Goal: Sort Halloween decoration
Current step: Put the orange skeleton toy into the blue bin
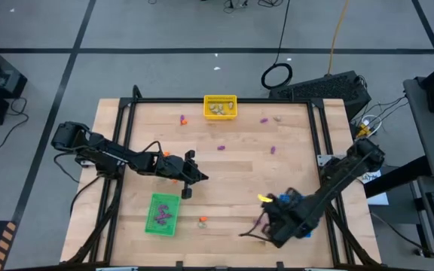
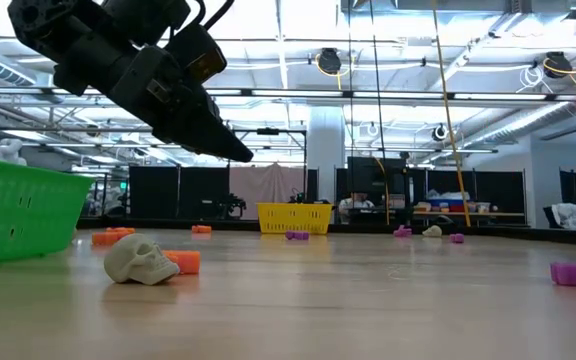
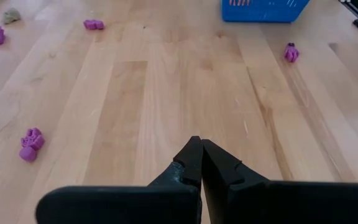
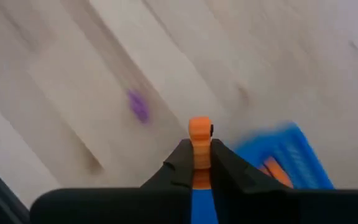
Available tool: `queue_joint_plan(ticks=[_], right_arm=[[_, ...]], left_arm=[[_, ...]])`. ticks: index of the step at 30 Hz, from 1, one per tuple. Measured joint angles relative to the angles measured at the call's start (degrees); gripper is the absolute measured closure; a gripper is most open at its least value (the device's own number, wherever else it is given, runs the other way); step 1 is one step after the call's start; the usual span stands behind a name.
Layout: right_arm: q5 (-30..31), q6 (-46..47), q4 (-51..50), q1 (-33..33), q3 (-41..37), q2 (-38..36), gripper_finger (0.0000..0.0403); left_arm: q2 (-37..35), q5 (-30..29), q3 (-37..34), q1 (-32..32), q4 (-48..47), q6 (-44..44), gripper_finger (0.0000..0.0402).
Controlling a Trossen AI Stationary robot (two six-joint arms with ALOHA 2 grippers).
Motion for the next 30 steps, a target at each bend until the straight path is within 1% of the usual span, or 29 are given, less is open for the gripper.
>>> queue_joint_plan(ticks=[2, 5, 11, 16, 18, 23, 26, 30], right_arm=[[-1.5, 2.5, -4.8, 1.2, -0.1, -1.3, 0.0386], [-3.1, 3.8, -6.5, 2.0, -2.2, -3.0, 0.0386], [-6.0, 1.1, -4.1, 1.4, -10.0, -6.1, 0.0387], [-6.0, -1.6, 2.7, 1.2, -16.4, -10.4, 0.0387], [-6.1, -1.9, 3.9, 1.3, -18.6, -11.9, 0.0387], [-6.4, -3.8, 4.1, 1.3, -21.9, -13.5, 0.0387], [-9.0, -5.1, 5.3, 1.3, -23.4, -13.5, 0.0387], [-10.8, -7.2, 7.8, 1.3, -25.5, -13.5, 0.0387]], left_arm=[[0.0, 0.0, 0.0, 0.0, 0.0, 0.0, 0.0393], [0.0, -0.1, 0.0, 0.0, -0.2, -0.1, 0.0393], [0.0, -0.1, 0.0, 0.0, -0.3, -0.2, 0.0393], [0.0, -0.2, 0.0, 0.0, -0.1, -0.1, 0.0393], [0.0, -0.2, 0.0, 0.0, 0.0, 0.9, 0.0393], [0.0, -0.1, 0.0, 0.0, -0.1, 1.3, 0.0393], [0.0, -0.1, 0.0, 0.0, -0.2, -0.3, 0.0393], [0.0, -0.1, 0.0, 0.0, -0.4, -1.9, 0.0393]])
